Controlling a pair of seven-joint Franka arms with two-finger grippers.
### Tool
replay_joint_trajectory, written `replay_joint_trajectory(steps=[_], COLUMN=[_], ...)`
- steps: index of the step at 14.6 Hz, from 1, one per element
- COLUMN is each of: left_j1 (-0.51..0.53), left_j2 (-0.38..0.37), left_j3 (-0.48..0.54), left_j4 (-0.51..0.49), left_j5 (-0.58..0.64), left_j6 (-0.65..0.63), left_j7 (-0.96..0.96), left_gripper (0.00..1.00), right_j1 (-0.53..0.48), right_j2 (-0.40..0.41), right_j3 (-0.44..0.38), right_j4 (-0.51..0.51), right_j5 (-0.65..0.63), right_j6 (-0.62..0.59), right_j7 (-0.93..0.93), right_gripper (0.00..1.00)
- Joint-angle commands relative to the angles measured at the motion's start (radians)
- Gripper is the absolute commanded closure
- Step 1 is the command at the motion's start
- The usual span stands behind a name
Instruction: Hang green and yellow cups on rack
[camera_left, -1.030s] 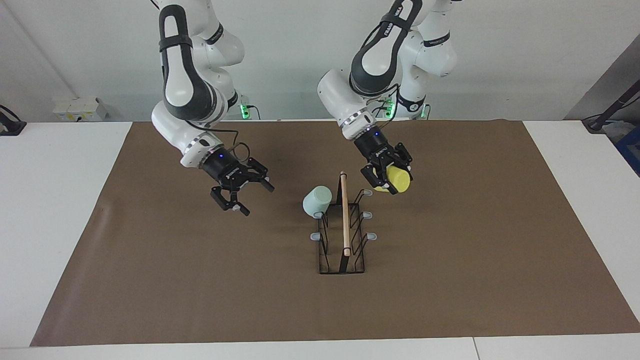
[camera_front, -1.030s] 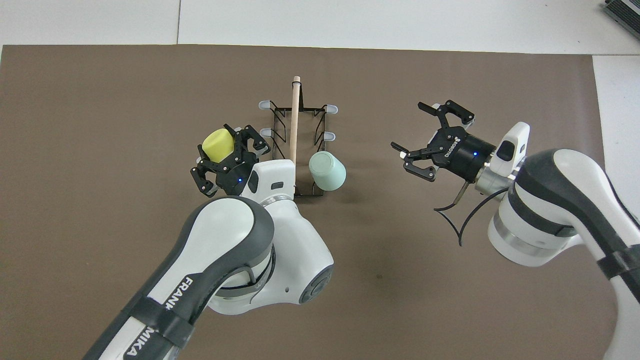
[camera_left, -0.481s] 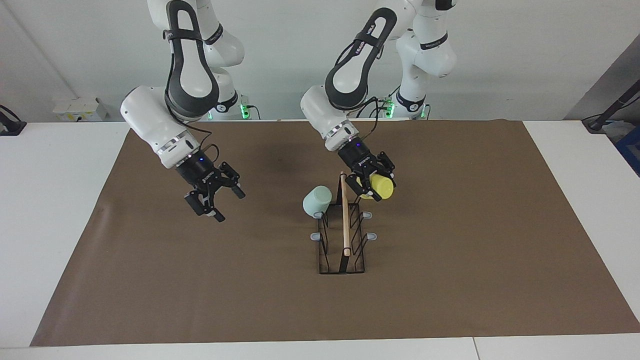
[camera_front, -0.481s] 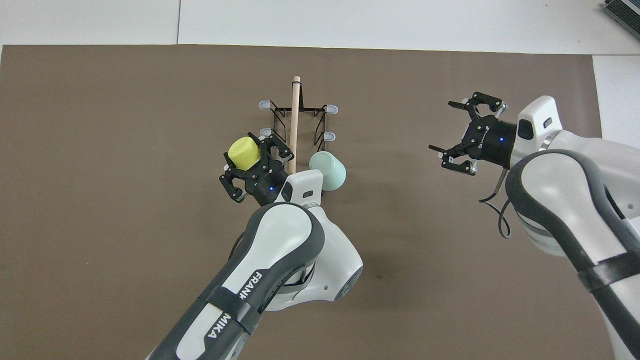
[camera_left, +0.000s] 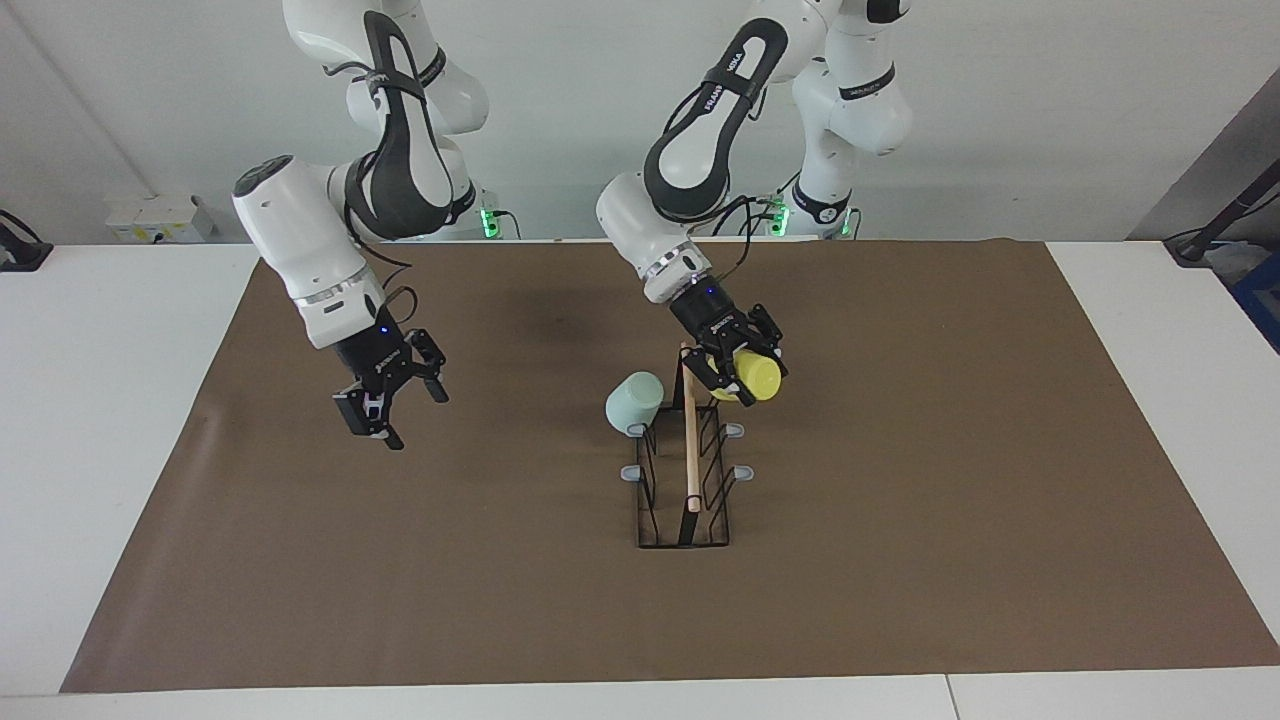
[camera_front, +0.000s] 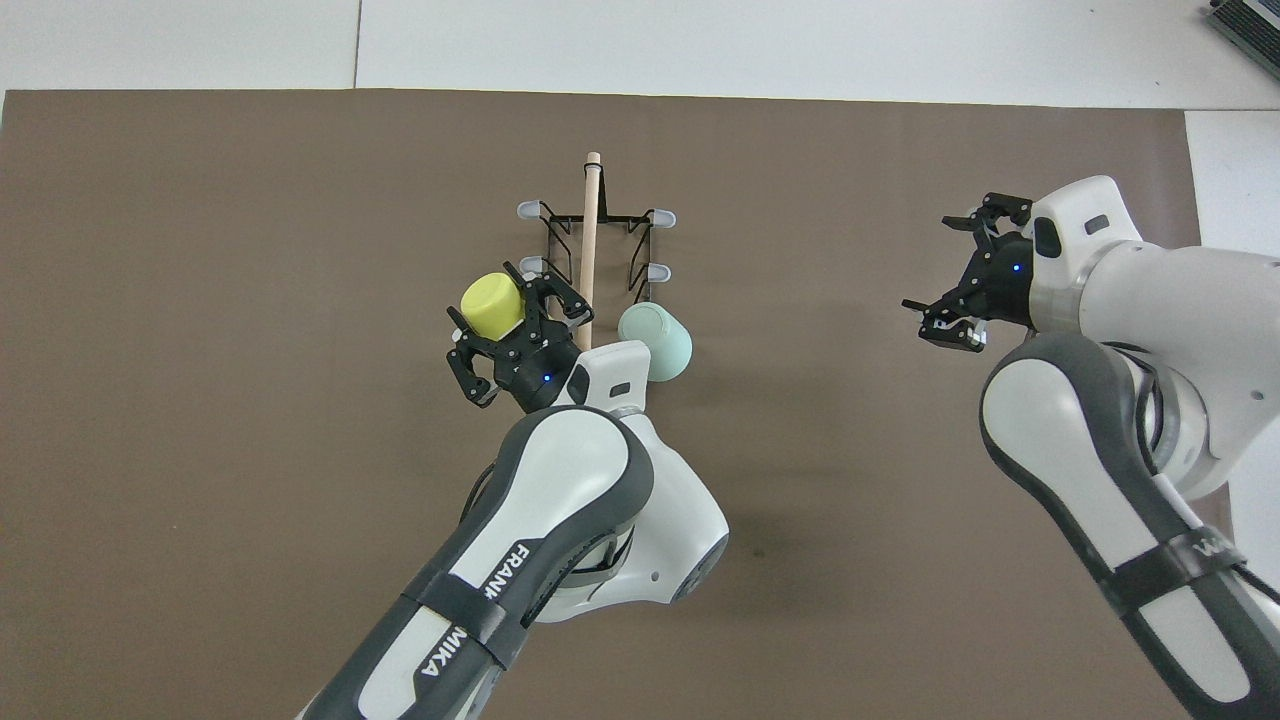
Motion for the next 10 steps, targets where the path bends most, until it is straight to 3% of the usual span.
replay_joint_trajectory(steps=[1,5,10], left_j1=[-0.015,-0.008,0.082], left_j2=[0.003,-0.051,-0.183], left_j3=[0.01,0.006,0.007], left_j4=[0.011,0.021,0.017], left_j5=[-0.028,-0.097,-0.328], left_j6=[-0.002,0.012,0.061], left_j7=[-0.011,0.062,0.643], left_gripper=[0.0,0.0,0.0], right_j1=[0.001,0.043,0.041], right_j2=[-0.015,-0.052,-0.101], right_j3=[-0.007,-0.077,-0.079], right_j4=[0.055,0.172,0.226], right_j5=[-0.231,-0.445,-0.497], right_j6=[-0.116,-0.396,-0.583], right_j7=[0.241,0.605,0.983], right_gripper=[0.0,0.0,0.0])
